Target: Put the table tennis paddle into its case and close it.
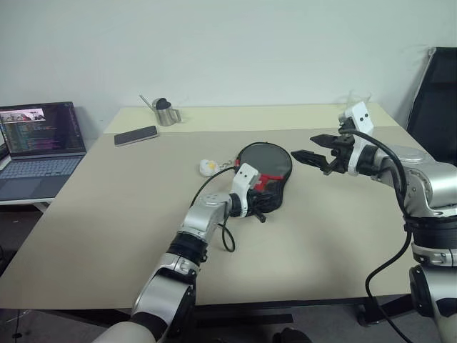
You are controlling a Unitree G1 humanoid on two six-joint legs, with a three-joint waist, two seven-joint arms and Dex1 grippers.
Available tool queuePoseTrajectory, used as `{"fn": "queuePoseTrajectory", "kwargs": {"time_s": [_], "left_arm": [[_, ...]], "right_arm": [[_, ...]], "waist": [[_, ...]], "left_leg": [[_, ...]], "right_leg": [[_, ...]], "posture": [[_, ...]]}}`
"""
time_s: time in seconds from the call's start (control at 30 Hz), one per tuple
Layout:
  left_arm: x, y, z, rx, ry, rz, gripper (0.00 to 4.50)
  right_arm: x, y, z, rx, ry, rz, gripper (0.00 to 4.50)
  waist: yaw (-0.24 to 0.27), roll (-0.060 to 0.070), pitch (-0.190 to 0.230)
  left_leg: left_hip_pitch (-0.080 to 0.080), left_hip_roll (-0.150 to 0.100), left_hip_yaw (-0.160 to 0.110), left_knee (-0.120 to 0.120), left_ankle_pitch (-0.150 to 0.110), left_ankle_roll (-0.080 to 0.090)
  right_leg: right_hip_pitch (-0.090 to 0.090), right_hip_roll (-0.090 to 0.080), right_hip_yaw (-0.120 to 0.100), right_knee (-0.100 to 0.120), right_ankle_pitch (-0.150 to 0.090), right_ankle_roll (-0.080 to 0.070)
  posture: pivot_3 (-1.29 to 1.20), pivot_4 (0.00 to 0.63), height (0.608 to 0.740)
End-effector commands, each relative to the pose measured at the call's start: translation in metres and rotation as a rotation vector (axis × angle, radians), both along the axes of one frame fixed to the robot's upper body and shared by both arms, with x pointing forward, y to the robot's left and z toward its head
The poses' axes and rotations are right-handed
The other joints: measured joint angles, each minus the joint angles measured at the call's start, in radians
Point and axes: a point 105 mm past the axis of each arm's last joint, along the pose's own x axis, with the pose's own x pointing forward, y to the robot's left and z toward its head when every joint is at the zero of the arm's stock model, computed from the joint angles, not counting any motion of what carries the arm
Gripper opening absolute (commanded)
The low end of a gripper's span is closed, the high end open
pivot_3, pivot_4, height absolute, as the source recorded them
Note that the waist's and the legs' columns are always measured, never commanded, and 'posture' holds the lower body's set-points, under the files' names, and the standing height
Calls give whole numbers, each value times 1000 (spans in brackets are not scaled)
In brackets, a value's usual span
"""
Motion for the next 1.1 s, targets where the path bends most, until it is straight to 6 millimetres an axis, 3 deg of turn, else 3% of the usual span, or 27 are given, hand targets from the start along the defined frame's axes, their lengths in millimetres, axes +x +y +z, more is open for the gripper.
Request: {"fn": "queuePoseTrajectory", "kwargs": {"time_s": [0.03, 0.17, 0.27, 0.63, 0.8, 1.1], "left_arm": [[-7, 53, 54, -58, -149, -16, 35], [-32, 100, 88, -65, -210, -58, 35], [-44, 121, 99, -100, -184, -34, 637], [-92, 137, 79, -43, -89, -31, 4474], [-88, 144, 56, 109, -97, 51, 4474], [-94, 145, 58, 107, -109, 67, 4474]], "right_arm": [[14, -13, -2, 259, 144, -165, 4500], [24, -5, -48, 450, 422, -273, 4500], [26, 8, -76, 517, 555, -314, 4500], [27, 19, -116, 601, 765, -360, 4500], [28, 36, -125, 632, 826, -323, 4500], [23, 101, -119, 668, 876, -152, 4500]], "waist": [[-8, 0, 0], [3, 0, 0], [6, 1, 0], [0, 1, 0], [-3, 1, -1], [-26, 1, -1]], "left_leg": [[1, 1, 1, 0, 0, 0], [-1, 4, 0, 0, 1, -1], [-1, 4, 0, 0, 1, -1], [0, 4, 0, -1, 0, -1], [3, 6, 1, -1, -1, 1], [6, 13, 4, -2, -2, 3]], "right_leg": [[0, 1, 1, 0, 1, -1], [-1, 3, 2, 0, 2, -4], [-1, 2, 1, -2, 2, -4], [0, 3, 1, -2, 2, -4], [2, 5, 2, 0, 2, -4], [2, 14, 7, 0, 4, -8]], "posture": [[0, 150, 740], [0, 150, 740], [0, 150, 740], [0, 150, 740], [0, 150, 740], [0, 150, 740]]}}
